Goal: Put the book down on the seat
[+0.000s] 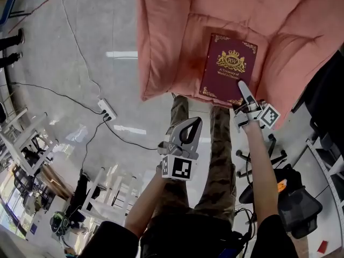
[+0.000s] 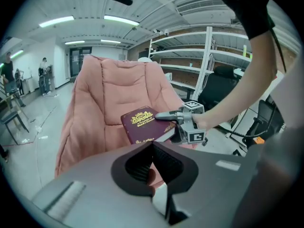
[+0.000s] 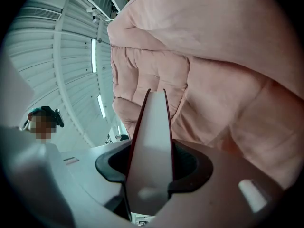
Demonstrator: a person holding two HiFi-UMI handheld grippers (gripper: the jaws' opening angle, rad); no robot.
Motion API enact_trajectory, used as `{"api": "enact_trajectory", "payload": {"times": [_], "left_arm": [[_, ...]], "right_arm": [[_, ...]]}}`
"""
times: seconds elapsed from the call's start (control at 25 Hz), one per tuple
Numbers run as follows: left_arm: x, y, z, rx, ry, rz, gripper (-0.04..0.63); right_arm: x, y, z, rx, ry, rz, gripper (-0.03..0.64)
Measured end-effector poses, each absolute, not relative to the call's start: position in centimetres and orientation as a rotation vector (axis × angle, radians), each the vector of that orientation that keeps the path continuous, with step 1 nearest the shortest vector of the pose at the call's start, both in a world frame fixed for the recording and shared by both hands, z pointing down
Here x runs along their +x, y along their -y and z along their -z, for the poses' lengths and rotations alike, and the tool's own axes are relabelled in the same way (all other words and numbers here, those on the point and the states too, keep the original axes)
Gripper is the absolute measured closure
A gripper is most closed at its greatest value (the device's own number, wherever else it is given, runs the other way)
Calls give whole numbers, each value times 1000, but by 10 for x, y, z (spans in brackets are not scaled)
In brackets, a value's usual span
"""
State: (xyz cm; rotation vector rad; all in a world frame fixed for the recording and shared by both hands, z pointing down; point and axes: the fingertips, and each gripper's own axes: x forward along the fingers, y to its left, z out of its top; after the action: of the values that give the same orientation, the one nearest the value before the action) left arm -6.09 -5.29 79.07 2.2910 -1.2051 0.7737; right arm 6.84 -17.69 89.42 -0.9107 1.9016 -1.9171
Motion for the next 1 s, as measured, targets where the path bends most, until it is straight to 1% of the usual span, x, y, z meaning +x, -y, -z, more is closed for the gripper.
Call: {"api": "enact_trajectory", "payload": {"times": [0.48,0.52,0.6,0.68,0.8,1.0], "left_arm": [[-63,66,-798,2293,1174,-779,598],[-64,69,-799,2288,1176,-780,598],[-65,73,-803,2283,1176,-783,598],[-65,74,-805,2282,1170,-778,598],[-58,72,-805,2287,1158,-769,598],[-54,69,-805,2293,1145,-771,598]], "right_arm": [[66,255,-950,-1151,-2075,1843,382],[68,258,-957,-1205,-2091,1853,383],[77,252,-976,-1396,-1983,1983,383],[79,247,-984,-1478,-1884,2056,377],[71,259,-976,-1369,-1969,1959,361],[75,254,-984,-1468,-2047,1926,330]]}}
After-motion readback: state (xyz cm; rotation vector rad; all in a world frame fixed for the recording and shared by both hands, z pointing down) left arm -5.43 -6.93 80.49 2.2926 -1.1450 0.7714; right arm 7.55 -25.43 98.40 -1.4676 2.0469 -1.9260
